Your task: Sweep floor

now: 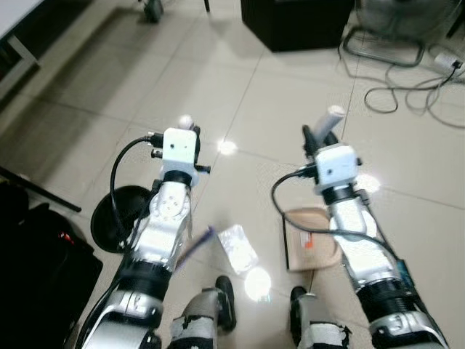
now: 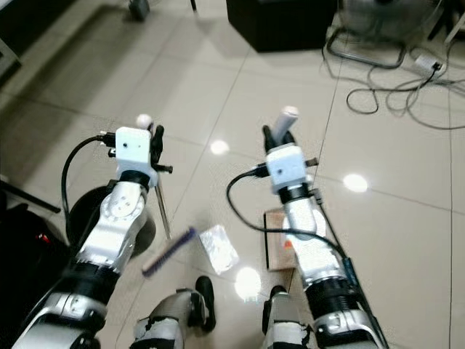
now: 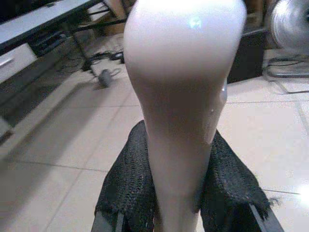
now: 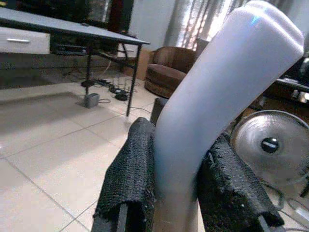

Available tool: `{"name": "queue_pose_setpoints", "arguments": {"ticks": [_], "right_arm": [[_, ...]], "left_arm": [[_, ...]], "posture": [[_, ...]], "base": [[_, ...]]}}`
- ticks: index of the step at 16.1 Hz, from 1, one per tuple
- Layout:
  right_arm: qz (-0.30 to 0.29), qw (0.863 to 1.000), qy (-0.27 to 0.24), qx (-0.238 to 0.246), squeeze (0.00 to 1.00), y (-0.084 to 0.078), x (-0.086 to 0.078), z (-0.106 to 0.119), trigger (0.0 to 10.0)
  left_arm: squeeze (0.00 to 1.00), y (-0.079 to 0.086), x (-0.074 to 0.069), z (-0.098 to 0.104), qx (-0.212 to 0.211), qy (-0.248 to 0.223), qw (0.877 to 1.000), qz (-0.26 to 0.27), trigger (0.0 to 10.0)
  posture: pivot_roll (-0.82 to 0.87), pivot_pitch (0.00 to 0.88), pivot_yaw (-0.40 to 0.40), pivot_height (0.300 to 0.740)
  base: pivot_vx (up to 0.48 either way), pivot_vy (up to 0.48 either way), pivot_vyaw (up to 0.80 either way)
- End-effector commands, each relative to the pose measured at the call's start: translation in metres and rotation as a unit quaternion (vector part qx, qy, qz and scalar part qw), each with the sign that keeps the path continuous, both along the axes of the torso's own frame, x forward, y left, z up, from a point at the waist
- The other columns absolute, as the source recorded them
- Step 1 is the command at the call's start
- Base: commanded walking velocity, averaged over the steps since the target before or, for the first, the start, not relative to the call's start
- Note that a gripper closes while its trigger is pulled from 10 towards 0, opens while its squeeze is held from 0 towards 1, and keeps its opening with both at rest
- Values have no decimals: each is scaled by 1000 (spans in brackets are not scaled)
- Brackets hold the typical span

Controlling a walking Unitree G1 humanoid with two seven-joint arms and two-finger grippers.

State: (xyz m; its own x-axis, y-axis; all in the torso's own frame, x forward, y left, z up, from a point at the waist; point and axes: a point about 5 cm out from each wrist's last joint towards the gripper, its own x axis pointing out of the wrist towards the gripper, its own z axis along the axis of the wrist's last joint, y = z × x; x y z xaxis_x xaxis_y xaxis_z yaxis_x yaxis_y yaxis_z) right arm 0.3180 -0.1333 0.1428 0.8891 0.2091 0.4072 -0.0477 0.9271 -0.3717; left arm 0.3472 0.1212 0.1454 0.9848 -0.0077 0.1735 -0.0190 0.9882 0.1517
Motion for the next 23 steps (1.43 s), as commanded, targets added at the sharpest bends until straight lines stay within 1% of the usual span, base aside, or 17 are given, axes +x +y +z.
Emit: {"name": "queue_pose_setpoints", "arguments": {"ticks": [1, 2, 3, 6, 8, 10, 11, 14, 16, 17, 18, 19, 21, 22, 23], "right_arm": [[18, 1000, -5, -17, 0, 11, -3, -6, 10000], [28, 999, -7, -28, 0, 20, -5, -11, 10000], [33, 999, -9, -31, 0, 24, -6, -13, 10000], [61, 998, -8, 5, 0, 49, -10, -16, 10000], [71, 997, -8, 24, 0, 60, -13, -16, 10000], [78, 996, -10, 36, 0, 67, -18, -17, 10000], [86, 996, -9, 34, 0, 72, -22, -19, 10000], [97, 995, 7, 7, 0, 79, -30, -30, 10000], [95, 995, 13, 6, 0, 81, -30, -32, 10000], [93, 996, 15, 7, 0, 82, -30, -32, 10000], [91, 996, 17, 9, 0, 83, -29, -32, 10000], [89, 996, 18, 11, 0, 84, -29, -32, 10000], [51, 997, 38, 46, 0, 77, -24, -33, 10000], [40, 997, 46, 55, 0, 74, -24, -35, 10000], [39, 996, 51, 60, 0, 72, -24, -36, 10000]], "left_arm": [[0, 5, 0, -6, -1, 2, 1000, 27, 10000], [0, -1, 2, -8, -6, 3, 999, 32, 10000], [0, -3, 3, -9, -5, 2, 999, 33, 10000], [0, -12, 8, -12, -29, 10, 997, 71, 10000], [0, -16, 11, -13, -39, 12, 996, 85, 10000], [0, -17, 12, -13, -51, 9, 994, 99, 10000], [0, -17, 14, -12, -52, 8, 993, 106, 10000], [0, -18, 19, -11, -51, 11, 992, 115, 10000], [0, -23, 21, -8, -53, 12, 992, 114, 10000], [0, -28, 23, -7, -56, 12, 992, 112, 10000], [0, -35, 24, -3, -70, 14, 991, 110, 10000], [0, -37, 25, -2, -74, 14, 991, 111, 10000], [0, -50, 29, 10, -144, 18, 983, 113, 10000], [0, -57, 31, 17, -189, 20, 976, 105, 10000], [0, -62, 33, 22, -223, 21, 970, 92, 10000]], "posture": [[49, 385, 145, 740], [49, 388, 145, 740], [48, 387, 144, 740], [45, 385, 143, 740], [31, 380, 138, 740], [20, 378, 138, 740], [14, 378, 140, 740], [9, 378, 138, 740], [4, 379, 136, 740], [-1, 380, 134, 740], [-7, 380, 134, 740], [-11, 379, 134, 740], [-22, 378, 131, 740], [-24, 378, 129, 740], [-25, 377, 127, 740]], "base": [[0, 0, 0], [0, 0, 0], [0, 0, 0], [0, 0, 0], [0, 0, 0], [0, 0, 0], [0, 0, 0], [0, 0, 0], [0, 0, 0], [0, 0, 0], [0, 0, 0], [0, 0, 0], [0, 0, 0], [0, 0, 0], [0, 0, 0]]}}
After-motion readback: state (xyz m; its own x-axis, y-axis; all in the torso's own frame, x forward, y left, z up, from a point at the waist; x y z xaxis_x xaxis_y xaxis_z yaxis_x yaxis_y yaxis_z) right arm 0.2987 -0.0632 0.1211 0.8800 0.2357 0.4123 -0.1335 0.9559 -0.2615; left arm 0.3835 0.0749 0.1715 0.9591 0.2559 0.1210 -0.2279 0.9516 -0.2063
